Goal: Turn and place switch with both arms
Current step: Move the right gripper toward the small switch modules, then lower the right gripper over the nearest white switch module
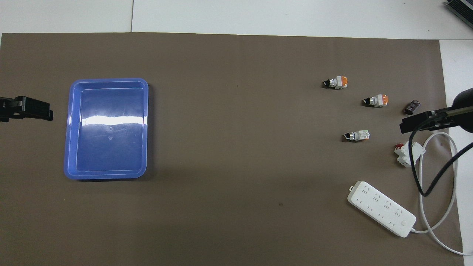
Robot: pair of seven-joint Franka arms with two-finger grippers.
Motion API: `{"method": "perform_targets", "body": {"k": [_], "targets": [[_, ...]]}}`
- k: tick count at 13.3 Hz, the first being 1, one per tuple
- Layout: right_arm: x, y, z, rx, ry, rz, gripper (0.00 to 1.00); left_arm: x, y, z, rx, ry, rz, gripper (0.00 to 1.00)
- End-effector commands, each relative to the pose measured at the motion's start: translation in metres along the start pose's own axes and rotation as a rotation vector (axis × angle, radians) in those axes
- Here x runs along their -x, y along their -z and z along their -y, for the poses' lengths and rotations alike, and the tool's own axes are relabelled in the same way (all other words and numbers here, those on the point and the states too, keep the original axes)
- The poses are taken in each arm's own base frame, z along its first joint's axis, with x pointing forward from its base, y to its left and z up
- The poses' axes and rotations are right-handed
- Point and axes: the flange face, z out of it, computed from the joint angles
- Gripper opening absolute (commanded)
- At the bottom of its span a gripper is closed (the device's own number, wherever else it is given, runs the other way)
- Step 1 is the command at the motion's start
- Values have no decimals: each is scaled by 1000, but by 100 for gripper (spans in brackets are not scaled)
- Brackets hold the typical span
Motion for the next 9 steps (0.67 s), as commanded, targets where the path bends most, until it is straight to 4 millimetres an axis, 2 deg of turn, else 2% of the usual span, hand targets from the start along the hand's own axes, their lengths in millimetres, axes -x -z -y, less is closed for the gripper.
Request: {"method": "perform_targets", "body": {"k": [1,3,7,9], "targets": [[9,-17,-12,-8,198,-14,100,4,-1,3,0,-3,-3,100],[16,-32,-12,0,384,-40,100,4,-1,3,0,-1,-3,100],[12,-58,-8,34,771,-83,100,4,-1,3,0,-1,-1,100],[12,-77,-9,19,900,-83,100,4,-1,3,0,-1,-3,100]]}}
